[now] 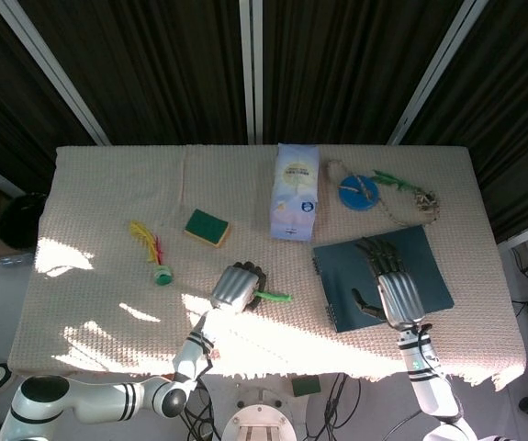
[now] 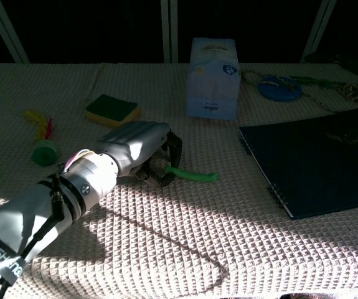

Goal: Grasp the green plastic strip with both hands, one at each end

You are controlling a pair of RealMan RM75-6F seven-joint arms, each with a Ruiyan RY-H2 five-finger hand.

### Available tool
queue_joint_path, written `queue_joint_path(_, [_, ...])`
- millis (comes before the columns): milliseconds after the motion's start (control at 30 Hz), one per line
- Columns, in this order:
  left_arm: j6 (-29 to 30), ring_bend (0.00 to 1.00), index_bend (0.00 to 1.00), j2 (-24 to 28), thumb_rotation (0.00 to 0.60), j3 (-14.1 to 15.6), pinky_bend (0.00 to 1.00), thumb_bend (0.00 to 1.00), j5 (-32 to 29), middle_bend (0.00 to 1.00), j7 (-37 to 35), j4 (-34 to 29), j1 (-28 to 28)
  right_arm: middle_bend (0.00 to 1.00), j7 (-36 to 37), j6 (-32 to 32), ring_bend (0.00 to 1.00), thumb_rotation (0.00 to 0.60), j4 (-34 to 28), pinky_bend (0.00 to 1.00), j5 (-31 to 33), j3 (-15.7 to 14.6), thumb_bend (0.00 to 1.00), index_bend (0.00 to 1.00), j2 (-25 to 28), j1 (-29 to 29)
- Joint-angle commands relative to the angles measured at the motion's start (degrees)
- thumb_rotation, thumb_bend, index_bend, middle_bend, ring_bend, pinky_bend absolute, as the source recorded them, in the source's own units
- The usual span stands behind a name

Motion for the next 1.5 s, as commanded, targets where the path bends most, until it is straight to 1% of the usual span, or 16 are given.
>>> queue_joint_path(33, [-0.2,0.31,0.56,0.1,0.600,0.1,0.38,0.38,-0.3,0.41,-0.5,-0.2,0.0,0.08,-3.0,-3.2,0.00,0.600,-0.4,0.00,2.3,0.2,0.34,0.21,-1.2,1.8])
queue_joint_path(100, [-0.5,0.31,0.56,0.1,0.600,0.2,0.38,0.38,-0.4,0.41,-1.2,-0.2,0.1,0.07,-4.1,-5.4,0.00,0.600,0.0,0.00,4.0,0.8,0.34,0.24,-2.1,2.9])
queue_joint_path(300, [-0.3,0.31,0.56,-0.4,0.599,0.7,0.38,0.38,0.2,0.41,-2.9,0.6,0.1,0.01,-6.3,-11.2,0.00,0.600,0.5,0.00,8.0,1.6,0.34,0.26,-4.3,6.0])
queue_joint_path(433, [0.0,0.31,0.56,-0.6,0.599,0.7,0.38,0.38,0.7,0.41,-4.3,1.2,0.1,0.00,-8.9,-13.8,0.00,0.600,0.5,0.00,11.3,1.9,0.34,0.33,-5.7,7.5])
queue_joint_path(533, [0.4,0.31,0.57,-0.9,0.600,0.8,0.39,0.37,0.8,0.41,-4.9,1.5,0.4,0.01,-7.7,-15.6,0.00,0.600,1.2,0.00,13.4,2.5,0.34,0.38,-6.6,8.4])
queue_joint_path(633, [0.5,0.31,0.57,-1.3,0.600,1.1,0.39,0.37,1.1,0.41,-5.9,2.0,0.6,0.01,-5.9,-17.9,0.00,0.600,2.3,0.00,15.4,2.9,0.34,0.39,-7.5,9.4])
queue_joint_path(1100, [-0.5,0.31,0.57,-1.3,0.600,1.2,0.39,0.37,1.9,0.41,-9.6,4.0,0.7,0.01,-5.3,-20.3,0.00,0.600,7.7,0.00,16.3,2.3,0.34,0.39,-12.9,12.5])
queue_joint_path(1233, [-0.8,0.31,0.57,-1.7,0.600,1.2,0.39,0.37,1.9,0.41,-11.0,5.1,0.9,0.01,-3.7,-20.6,0.00,0.600,10.0,0.00,16.3,2.3,0.34,0.39,-14.5,12.9])
queue_joint_path(1500, [-0.5,0.31,0.57,-1.9,0.600,1.4,0.39,0.37,2.4,0.41,-12.6,5.9,1.4,0.02,0.3,-19.9,0.00,0.600,14.9,0.00,13.8,1.9,0.34,0.39,-18.0,13.4])
